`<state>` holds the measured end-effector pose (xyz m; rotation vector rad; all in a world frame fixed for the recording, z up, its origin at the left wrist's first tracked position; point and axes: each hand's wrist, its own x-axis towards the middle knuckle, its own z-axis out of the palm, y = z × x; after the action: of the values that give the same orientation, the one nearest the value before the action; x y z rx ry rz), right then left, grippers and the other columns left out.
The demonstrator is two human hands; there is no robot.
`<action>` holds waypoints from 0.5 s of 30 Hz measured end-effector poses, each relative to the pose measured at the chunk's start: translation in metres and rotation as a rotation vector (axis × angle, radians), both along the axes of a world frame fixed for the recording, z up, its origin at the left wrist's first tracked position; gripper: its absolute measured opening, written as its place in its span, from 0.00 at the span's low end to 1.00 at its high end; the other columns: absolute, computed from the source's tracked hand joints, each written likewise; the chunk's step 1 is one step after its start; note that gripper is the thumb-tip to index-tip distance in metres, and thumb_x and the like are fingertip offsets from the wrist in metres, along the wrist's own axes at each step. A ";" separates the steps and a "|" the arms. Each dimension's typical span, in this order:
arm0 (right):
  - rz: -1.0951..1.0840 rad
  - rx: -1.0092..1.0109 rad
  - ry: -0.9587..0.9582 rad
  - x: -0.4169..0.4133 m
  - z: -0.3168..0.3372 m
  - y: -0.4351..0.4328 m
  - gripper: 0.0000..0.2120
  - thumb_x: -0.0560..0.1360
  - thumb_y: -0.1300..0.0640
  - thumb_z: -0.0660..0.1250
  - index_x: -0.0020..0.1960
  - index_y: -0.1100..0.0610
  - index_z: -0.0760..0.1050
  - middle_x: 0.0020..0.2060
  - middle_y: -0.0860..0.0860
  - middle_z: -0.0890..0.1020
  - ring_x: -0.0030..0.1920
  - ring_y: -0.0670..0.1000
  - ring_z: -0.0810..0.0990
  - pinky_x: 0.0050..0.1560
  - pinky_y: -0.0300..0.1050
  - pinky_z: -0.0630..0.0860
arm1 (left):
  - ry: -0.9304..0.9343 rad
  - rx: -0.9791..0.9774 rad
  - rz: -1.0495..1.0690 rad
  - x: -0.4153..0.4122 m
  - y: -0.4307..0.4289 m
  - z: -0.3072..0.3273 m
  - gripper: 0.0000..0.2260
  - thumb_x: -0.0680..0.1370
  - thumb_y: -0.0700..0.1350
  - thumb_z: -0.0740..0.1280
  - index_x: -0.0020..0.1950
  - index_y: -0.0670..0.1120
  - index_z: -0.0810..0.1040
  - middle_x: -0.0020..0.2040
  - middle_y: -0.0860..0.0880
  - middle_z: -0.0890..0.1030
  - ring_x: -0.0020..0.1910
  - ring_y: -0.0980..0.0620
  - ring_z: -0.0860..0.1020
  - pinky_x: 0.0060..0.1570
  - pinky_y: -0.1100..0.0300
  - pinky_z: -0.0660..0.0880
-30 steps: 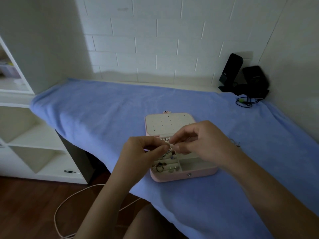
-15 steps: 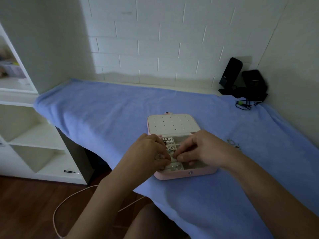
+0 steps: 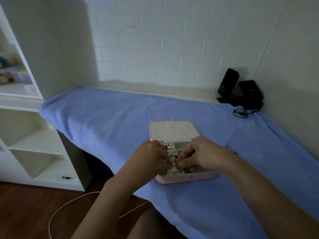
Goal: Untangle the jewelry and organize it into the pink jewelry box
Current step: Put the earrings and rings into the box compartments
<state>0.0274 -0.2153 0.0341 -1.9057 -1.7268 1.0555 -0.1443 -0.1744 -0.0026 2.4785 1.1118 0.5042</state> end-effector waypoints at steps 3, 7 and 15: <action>0.020 0.007 -0.100 -0.002 0.002 0.002 0.02 0.71 0.59 0.73 0.43 0.56 0.84 0.28 0.47 0.81 0.27 0.43 0.76 0.28 0.30 0.69 | -0.015 -0.003 -0.001 0.000 0.000 0.000 0.06 0.73 0.48 0.71 0.49 0.53 0.84 0.55 0.54 0.76 0.55 0.54 0.69 0.50 0.64 0.65; 0.062 0.019 -0.212 -0.006 0.008 0.005 0.05 0.70 0.58 0.74 0.35 0.52 0.82 0.20 0.44 0.76 0.22 0.40 0.71 0.23 0.29 0.64 | -0.029 -0.001 -0.012 0.000 0.000 0.000 0.07 0.73 0.47 0.71 0.50 0.52 0.84 0.55 0.53 0.76 0.55 0.53 0.69 0.47 0.67 0.62; 0.022 0.014 -0.232 -0.007 0.011 0.010 0.05 0.66 0.57 0.77 0.37 0.57 0.84 0.26 0.50 0.79 0.24 0.43 0.73 0.25 0.31 0.67 | -0.021 0.016 -0.022 0.000 0.001 0.000 0.07 0.74 0.48 0.70 0.51 0.52 0.84 0.56 0.53 0.76 0.56 0.54 0.69 0.48 0.68 0.62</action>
<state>0.0204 -0.2056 0.0452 -2.0738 -1.8758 0.8546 -0.1443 -0.1734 -0.0026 2.4910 1.0751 0.5334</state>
